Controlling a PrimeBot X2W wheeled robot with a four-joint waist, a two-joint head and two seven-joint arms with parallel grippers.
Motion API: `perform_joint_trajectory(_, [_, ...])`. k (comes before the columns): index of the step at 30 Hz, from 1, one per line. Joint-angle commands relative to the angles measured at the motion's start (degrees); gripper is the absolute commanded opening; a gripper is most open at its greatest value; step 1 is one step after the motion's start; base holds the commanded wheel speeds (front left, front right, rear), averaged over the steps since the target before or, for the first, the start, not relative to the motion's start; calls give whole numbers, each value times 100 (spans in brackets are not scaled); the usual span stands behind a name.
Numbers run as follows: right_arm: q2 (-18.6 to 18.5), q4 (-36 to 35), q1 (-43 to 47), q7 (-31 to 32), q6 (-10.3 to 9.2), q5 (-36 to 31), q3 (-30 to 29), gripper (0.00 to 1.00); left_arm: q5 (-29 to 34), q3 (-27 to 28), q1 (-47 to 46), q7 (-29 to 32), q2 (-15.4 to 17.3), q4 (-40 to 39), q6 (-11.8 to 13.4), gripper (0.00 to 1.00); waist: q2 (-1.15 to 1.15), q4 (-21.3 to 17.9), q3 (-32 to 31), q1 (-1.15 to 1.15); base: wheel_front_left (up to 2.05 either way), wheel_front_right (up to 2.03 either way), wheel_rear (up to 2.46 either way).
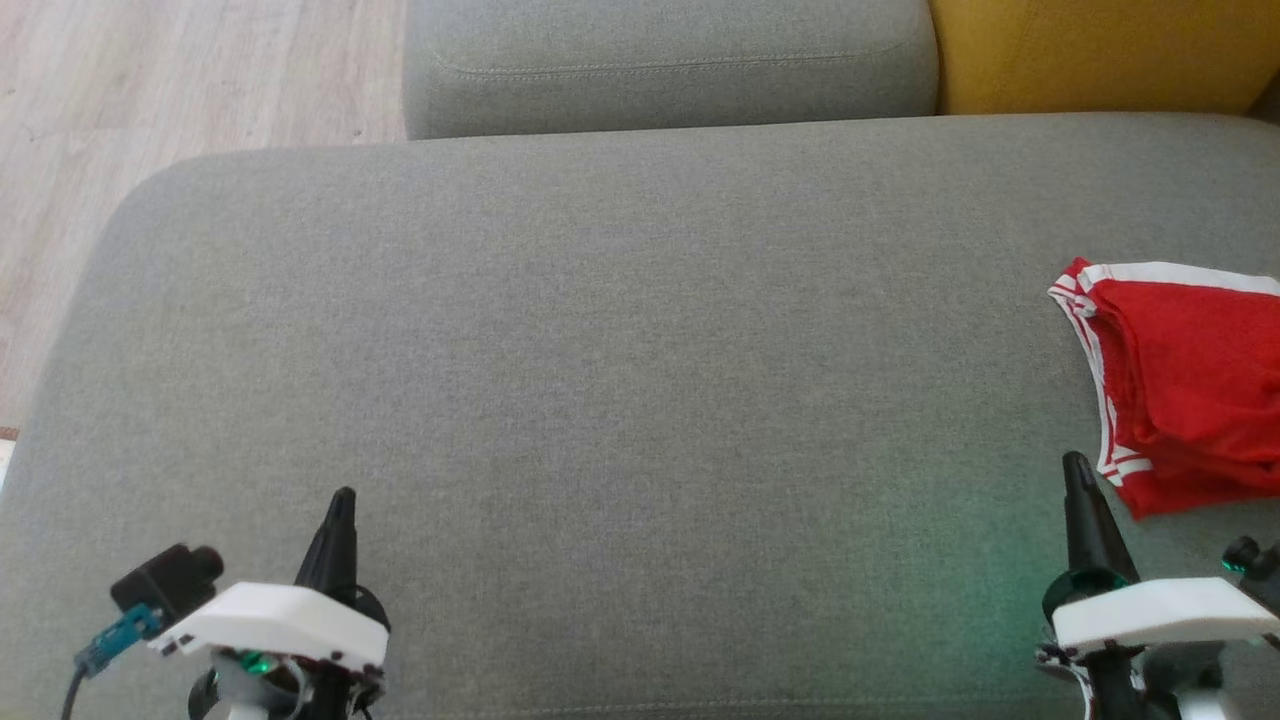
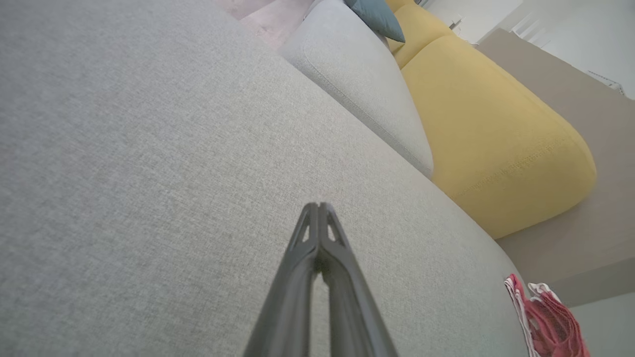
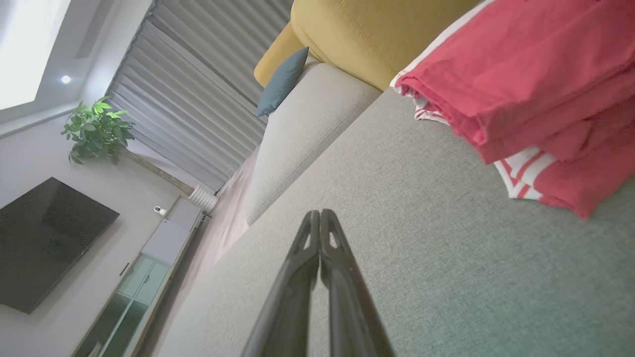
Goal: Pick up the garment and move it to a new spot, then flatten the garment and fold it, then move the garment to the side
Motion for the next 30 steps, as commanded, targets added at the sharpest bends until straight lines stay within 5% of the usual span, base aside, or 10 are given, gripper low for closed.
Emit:
perform_joint_trajectory(1, [-125, -148, -292, 22, -2, 148, 20, 0, -133, 217, -336, 15, 33, -158, -59, 0, 0, -1, -1, 0, 0, 0, 0])
perform_joint_trajectory(30, [-143, 131, -592, 172, -3, 2060, -80, 0, -1975, 822, -486, 457, -164, -57, -513, 0, 0, -42, -24, 0, 0, 0, 0])
